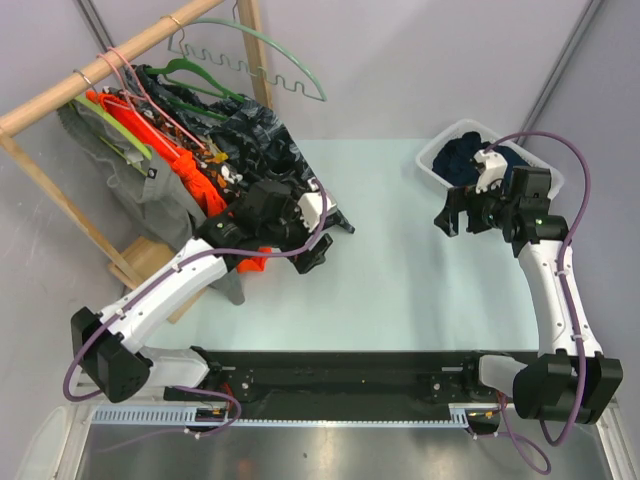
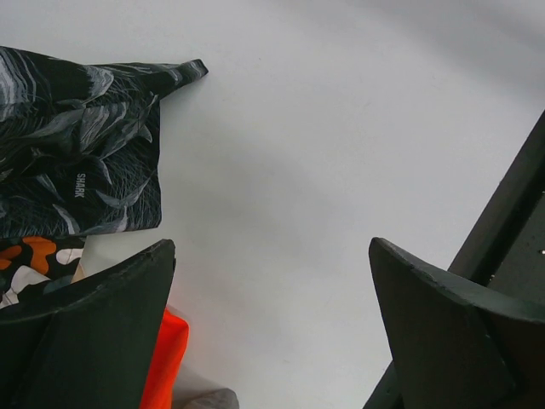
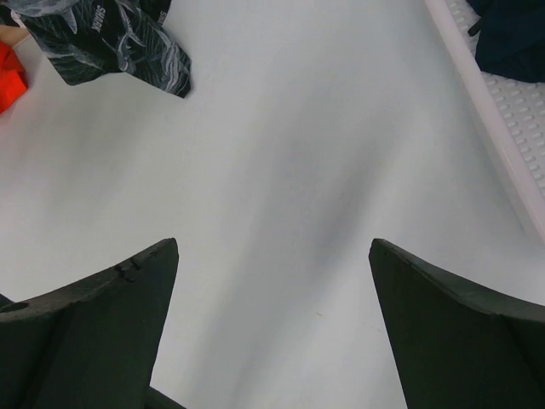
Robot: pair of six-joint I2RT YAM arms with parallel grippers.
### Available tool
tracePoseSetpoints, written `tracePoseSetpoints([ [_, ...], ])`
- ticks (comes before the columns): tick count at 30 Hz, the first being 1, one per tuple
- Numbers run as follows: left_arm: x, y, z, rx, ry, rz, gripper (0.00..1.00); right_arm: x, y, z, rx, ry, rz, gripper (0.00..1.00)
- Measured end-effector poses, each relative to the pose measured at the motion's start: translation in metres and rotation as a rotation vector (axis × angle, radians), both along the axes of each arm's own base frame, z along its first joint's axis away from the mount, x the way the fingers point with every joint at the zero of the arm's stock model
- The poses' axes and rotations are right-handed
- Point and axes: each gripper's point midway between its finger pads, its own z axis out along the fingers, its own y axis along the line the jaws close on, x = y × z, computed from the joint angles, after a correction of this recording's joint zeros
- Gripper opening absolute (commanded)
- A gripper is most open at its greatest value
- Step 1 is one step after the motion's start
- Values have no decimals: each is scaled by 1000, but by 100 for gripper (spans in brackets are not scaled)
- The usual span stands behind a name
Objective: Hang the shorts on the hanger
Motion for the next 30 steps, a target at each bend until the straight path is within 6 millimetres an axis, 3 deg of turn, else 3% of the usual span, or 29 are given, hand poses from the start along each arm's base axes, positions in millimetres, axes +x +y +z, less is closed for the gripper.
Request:
tracePoseSetpoints([
  [6,11,-2,8,2,-12,35,100,17,-5,6,-9,-56,-30,100],
  [15,37,-4,27,-67,-104,155,100,80,-36,-7,-20,-122,-157,100],
  [20,33,-2,29,-101,-132,157,100,131,-73,-18,-13,-161,-266,100],
  [24,35,-7,34,-129,-151,143,100,184,-102,-23,-26,-226,-322,100],
  [30,35,-8,29,-122,-148,132,100,259,-127,-48,-42,-239,-354,100],
])
